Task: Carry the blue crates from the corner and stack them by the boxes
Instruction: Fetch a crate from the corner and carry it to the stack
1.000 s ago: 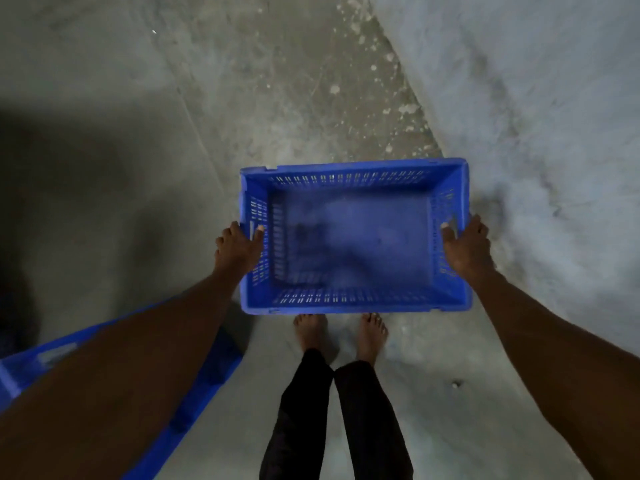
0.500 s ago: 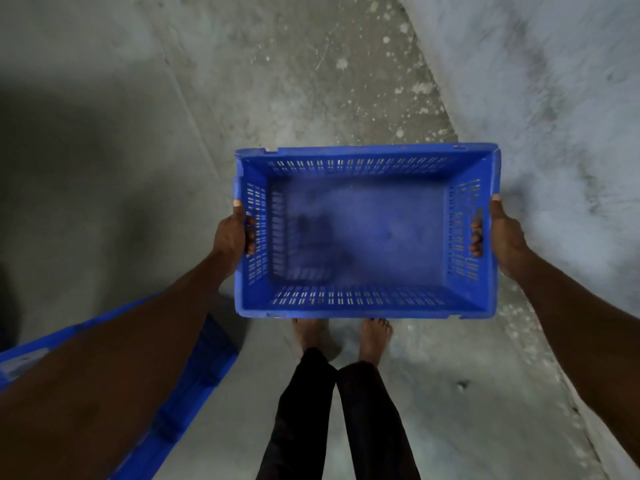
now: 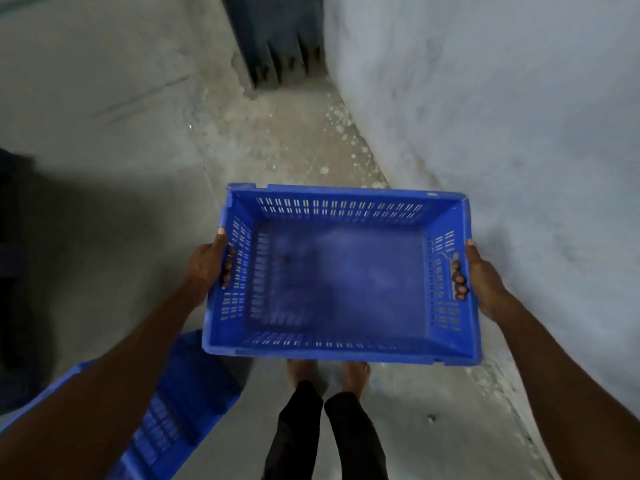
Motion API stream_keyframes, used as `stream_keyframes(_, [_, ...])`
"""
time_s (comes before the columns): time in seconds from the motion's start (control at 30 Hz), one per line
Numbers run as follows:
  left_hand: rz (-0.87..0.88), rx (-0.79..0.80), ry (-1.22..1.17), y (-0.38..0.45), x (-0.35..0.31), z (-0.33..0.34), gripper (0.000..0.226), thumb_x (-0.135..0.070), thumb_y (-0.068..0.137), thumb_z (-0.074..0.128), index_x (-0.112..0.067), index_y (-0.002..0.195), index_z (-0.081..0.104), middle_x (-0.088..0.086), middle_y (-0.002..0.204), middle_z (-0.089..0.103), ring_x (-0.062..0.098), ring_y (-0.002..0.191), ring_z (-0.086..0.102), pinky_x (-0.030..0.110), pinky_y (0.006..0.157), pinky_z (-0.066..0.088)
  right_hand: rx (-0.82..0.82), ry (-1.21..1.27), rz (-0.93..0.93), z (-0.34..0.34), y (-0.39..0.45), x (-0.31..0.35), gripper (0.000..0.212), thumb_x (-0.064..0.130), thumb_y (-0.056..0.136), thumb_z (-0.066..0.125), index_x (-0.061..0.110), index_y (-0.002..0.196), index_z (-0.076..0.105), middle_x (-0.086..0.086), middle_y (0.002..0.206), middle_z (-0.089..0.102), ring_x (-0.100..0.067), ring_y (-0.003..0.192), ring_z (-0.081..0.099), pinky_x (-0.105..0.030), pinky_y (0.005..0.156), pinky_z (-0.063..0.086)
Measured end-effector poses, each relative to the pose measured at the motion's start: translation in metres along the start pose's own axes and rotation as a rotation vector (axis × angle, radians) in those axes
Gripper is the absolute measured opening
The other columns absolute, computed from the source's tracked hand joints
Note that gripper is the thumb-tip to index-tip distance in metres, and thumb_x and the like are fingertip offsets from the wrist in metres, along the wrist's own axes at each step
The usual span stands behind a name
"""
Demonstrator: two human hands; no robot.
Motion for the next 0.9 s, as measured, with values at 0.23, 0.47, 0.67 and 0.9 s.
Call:
stream_keyframes(0.23, [0.120, -0.086, 0.012, -0.141, -0.150, -0.058, 0.064, -0.066, 0.099, 0.039, -0.012, 0.073, 0.058, 0.001, 0.047, 0.046, 0.020, 0.038, 0.038, 0.028, 0.045, 0.036, -0.055, 0.052, -0.093, -0.072, -0.169, 0.109, 0.083, 0.097, 0.055, 0.047, 0.016, 0.073, 0.052, 0.001, 0.049, 0.043, -0.014, 0.037, 0.036, -0.025, 0.042, 0.036])
stream_keyframes(0.47, [0.239, -0.016, 0.010, -0.216, -0.227, -0.083, 0.064, -0.069, 0.097, 0.040, -0.010, 0.083, 0.061, 0.005, 0.059, 0.049, 0.022, 0.046, 0.039, 0.029, 0.048, 0.037, -0.145, 0.120, -0.189, -0.123, -0.285, 0.147, 0.063, 0.074, 0.092, 0.041, 0.014, 0.077, 0.052, 0.000, 0.052, 0.045, -0.013, 0.039, 0.038, -0.026, 0.046, 0.037])
stream_keyframes(0.67, [0.304, 0.136, 0.057, -0.238, -0.255, -0.063, 0.065, -0.072, 0.093, 0.043, -0.012, 0.082, 0.062, 0.005, 0.062, 0.052, 0.022, 0.050, 0.043, 0.030, 0.051, 0.037, -0.286, 0.212, -0.177, -0.153, -0.356, 0.105, 0.062, 0.069, 0.095, 0.039, 0.011, 0.080, 0.053, -0.001, 0.052, 0.047, -0.014, 0.041, 0.040, -0.026, 0.048, 0.039])
stream_keyframes(0.9, [0.424, 0.347, 0.222, -0.275, -0.284, 0.012, 0.066, -0.074, 0.092, 0.044, -0.011, 0.086, 0.063, 0.006, 0.065, 0.055, 0.022, 0.054, 0.047, 0.030, 0.055, 0.039, -0.499, 0.411, -0.068, -0.184, -0.451, 0.001, 0.060, 0.064, 0.098, 0.040, 0.008, 0.083, 0.055, -0.002, 0.052, 0.051, -0.015, 0.041, 0.047, -0.027, 0.050, 0.043])
Point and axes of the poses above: each hand's wrist, its own y-axis towards the middle knuckle, its own z-axis out of the palm, x = y × z, the point moved 9 cm from there along y, towards the middle knuckle
